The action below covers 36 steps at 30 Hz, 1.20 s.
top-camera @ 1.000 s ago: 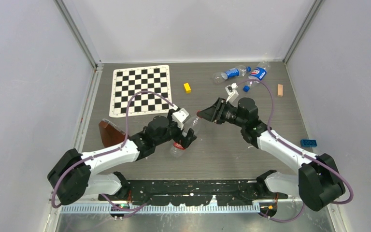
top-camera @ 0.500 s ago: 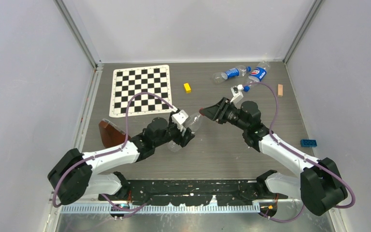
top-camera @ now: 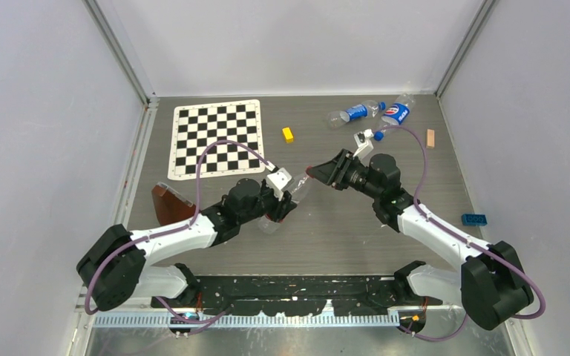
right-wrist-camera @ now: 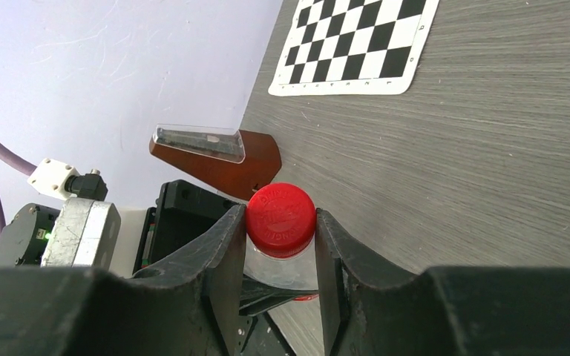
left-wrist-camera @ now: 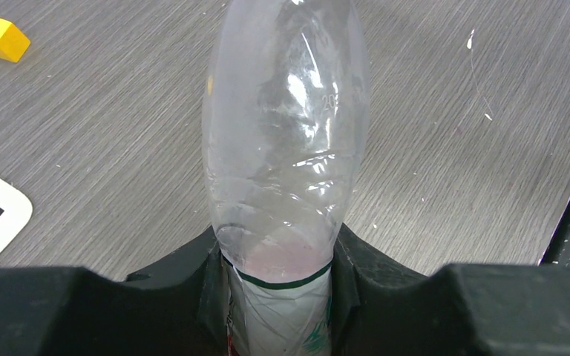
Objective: Unscrew the bottle caps
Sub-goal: Unscrew the bottle cap from the plastic bottle.
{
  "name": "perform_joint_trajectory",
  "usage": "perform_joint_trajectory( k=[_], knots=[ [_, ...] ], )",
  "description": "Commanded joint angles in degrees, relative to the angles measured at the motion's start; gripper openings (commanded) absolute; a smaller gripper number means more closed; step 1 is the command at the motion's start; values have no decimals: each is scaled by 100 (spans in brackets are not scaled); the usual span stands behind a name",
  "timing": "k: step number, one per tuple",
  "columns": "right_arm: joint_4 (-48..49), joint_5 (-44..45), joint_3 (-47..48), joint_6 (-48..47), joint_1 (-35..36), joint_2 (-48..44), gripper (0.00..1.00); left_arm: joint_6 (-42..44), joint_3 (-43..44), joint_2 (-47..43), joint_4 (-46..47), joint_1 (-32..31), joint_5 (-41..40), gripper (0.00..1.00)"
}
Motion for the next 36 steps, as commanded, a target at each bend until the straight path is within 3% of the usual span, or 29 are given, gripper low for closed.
perform_joint_trajectory(
  k=[1,5,7,9,11,13,19,25,36],
  knots=[
    [-60,-236,315,-63,46,53,5,351,210,-33,144,-14,64,6],
    [-428,-206,411,-296,46,41,11,741,247,-49,-116,-14,132,6],
    [-630,-178,472,-381,44,36,20,940,279,-36,-274,-16,135,4],
    [-876,-133,540,-433,39,13,47,1183,356,-16,-576,-14,142,2],
    [-1094,-77,596,-507,33,-46,62,1385,450,-5,-878,-13,136,2],
    [-1314,-18,643,-595,18,-123,68,1560,514,-10,-1118,-15,65,3],
    [-2004,-32,764,-1053,-29,-358,74,2106,495,-188,-1530,-32,25,3],
    [-2754,-32,929,-1380,-74,-507,74,2494,36,-584,-1106,-49,15,2],
    [-2819,-1293,1042,-1392,-80,-247,74,2653,-62,-615,-1151,-59,-4,2]
  ],
)
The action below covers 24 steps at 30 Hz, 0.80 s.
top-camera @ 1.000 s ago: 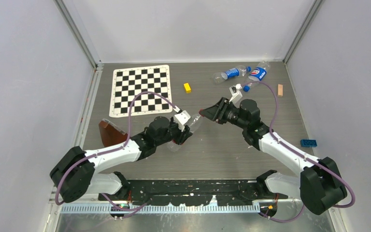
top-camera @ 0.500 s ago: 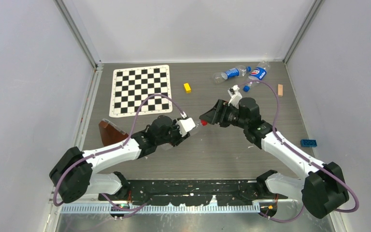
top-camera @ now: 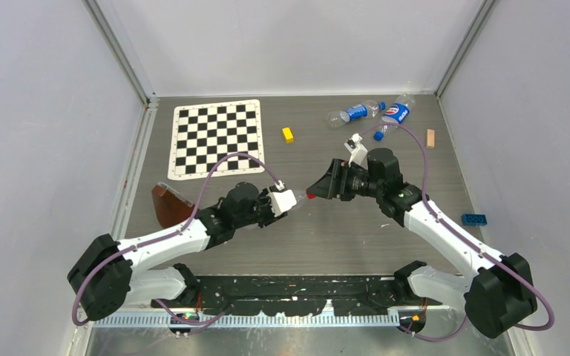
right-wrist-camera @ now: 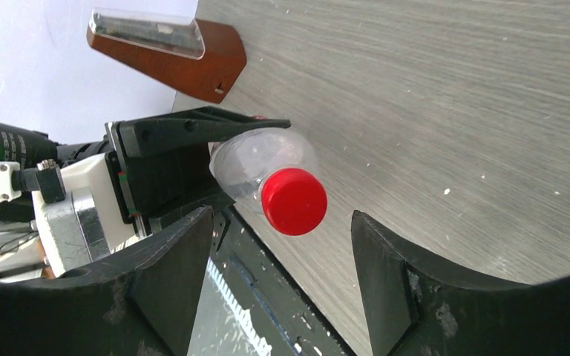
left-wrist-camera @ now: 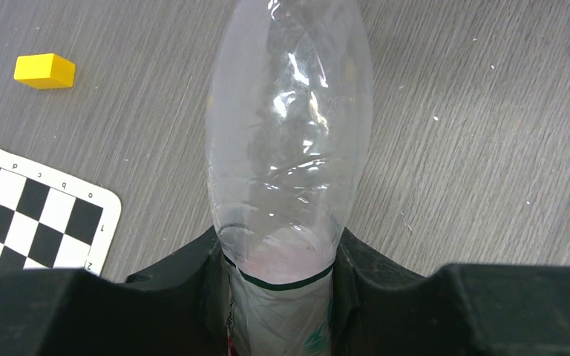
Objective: Unscrew the bottle caps
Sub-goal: Unscrew the bottle cap from the plastic bottle.
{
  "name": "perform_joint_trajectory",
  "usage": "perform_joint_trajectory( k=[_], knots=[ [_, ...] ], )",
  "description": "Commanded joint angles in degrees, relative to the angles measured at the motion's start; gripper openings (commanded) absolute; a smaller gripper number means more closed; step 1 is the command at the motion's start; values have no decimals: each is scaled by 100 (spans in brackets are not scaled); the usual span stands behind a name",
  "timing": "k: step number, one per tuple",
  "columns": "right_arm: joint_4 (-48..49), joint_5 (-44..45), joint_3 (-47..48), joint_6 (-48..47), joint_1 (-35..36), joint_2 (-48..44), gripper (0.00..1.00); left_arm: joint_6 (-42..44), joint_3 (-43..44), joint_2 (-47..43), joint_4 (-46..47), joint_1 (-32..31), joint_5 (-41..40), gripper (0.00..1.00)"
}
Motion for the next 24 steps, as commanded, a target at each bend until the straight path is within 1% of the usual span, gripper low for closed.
perform_joint_trajectory(
  k=[1,5,19,23,24],
  knots=[
    [70,-516,272,-134,-19,120,74,127,-42,-121,246,-25,-14,3],
    [73,-492,259,-175,-13,101,73,135,-103,-215,313,-36,-41,4],
    [17,-662,217,-128,-15,36,73,241,-252,-352,374,-57,1,5],
    [76,-673,208,-159,-20,282,69,239,-325,-452,525,-82,142,5],
    [171,-761,207,-153,-22,386,64,241,-353,-465,578,-84,195,5]
  ],
)
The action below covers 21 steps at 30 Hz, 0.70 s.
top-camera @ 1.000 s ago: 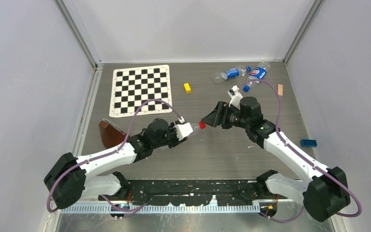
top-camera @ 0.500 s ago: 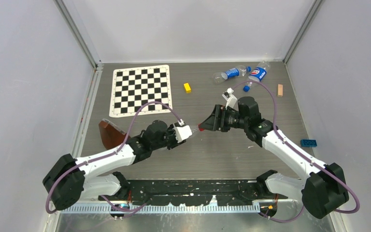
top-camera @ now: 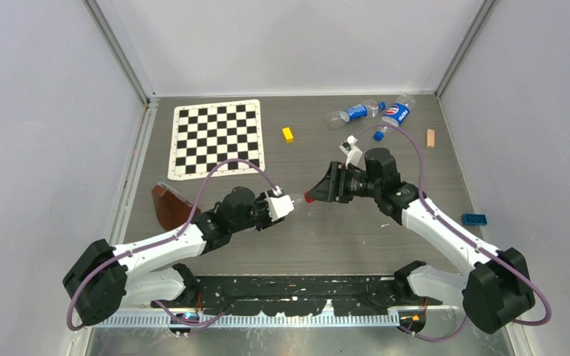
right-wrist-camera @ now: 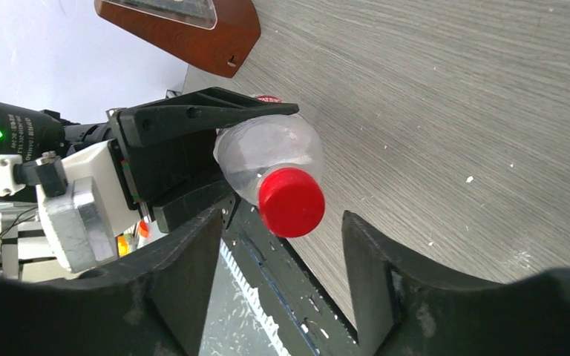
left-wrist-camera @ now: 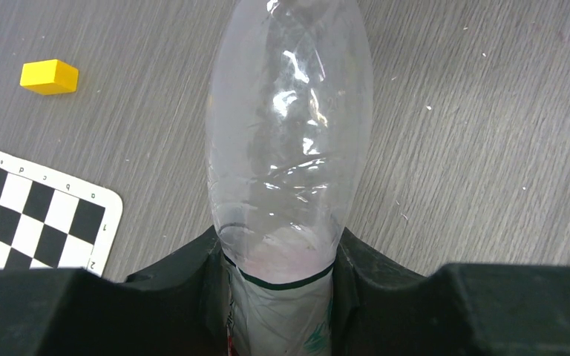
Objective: Unscrew the bottle caps
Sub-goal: Unscrew the bottle cap from the plastic bottle.
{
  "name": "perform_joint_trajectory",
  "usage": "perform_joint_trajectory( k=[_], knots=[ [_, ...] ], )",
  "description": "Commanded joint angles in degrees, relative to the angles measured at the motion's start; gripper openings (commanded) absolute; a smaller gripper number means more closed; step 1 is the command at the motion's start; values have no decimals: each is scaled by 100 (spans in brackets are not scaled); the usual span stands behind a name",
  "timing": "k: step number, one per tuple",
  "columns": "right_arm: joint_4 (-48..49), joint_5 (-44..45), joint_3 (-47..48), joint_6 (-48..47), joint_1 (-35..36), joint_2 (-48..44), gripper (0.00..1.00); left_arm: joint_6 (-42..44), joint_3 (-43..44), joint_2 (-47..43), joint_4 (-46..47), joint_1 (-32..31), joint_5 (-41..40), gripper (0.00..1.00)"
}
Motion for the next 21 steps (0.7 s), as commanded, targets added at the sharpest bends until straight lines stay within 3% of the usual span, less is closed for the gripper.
perform_joint_trajectory(
  k=[1,12,14,18,21],
  knots=[
    [340,-336,199,-60,-11,267,61,77,-102,-237,533,-40,216,5],
    [764,-523,108,-58,-16,514,28,78,-226,-248,706,-49,261,7],
    [824,-674,62,-115,-16,508,23,32,-223,-242,726,-49,269,15],
    [916,-814,23,-167,-16,509,14,-269,-242,-187,929,-49,292,44],
    [900,-766,25,-186,-17,507,12,-482,-242,-101,1198,-49,388,52]
  ],
)
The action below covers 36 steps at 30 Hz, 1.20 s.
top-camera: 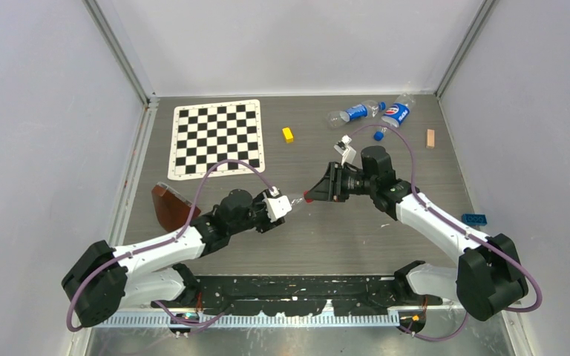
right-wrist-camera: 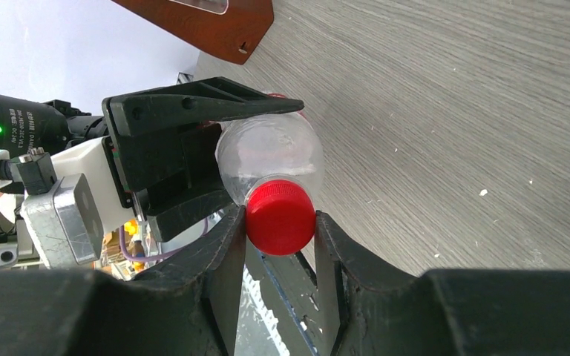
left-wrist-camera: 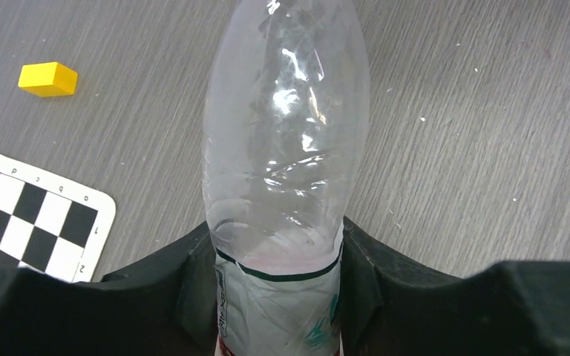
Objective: Unscrew the bottle caps
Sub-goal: Unscrew the bottle cap from the plastic bottle.
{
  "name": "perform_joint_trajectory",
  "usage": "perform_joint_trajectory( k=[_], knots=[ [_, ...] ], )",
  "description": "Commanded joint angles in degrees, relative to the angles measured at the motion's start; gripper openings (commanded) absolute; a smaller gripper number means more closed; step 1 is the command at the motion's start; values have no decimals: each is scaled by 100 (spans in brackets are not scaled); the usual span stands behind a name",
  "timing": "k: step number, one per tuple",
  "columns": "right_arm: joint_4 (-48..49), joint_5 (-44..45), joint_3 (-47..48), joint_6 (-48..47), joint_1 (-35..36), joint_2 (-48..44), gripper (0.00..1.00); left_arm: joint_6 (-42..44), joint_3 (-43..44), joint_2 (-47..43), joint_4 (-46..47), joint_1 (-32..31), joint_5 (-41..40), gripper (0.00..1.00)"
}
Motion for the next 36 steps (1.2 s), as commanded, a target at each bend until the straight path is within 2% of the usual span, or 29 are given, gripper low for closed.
perform_joint_trajectory(
  k=[1,14,19,22,29,36],
  knots=[
    [422,-183,36,-130,23,-24,12,-396,34,48,816,-45,352,53],
    [304,36,116,-273,24,172,12,-641,342,230,495,-45,180,51],
    [293,-33,133,-390,24,249,8,-616,438,246,346,-45,-26,14],
    [454,-282,20,-486,28,194,4,-519,420,251,349,-45,-74,0],
    [987,-517,-597,-1104,24,-263,1,-463,480,284,88,-45,338,0],
    [2633,-807,-1476,-917,52,-786,1,-412,605,228,-320,95,1591,0]
  ],
)
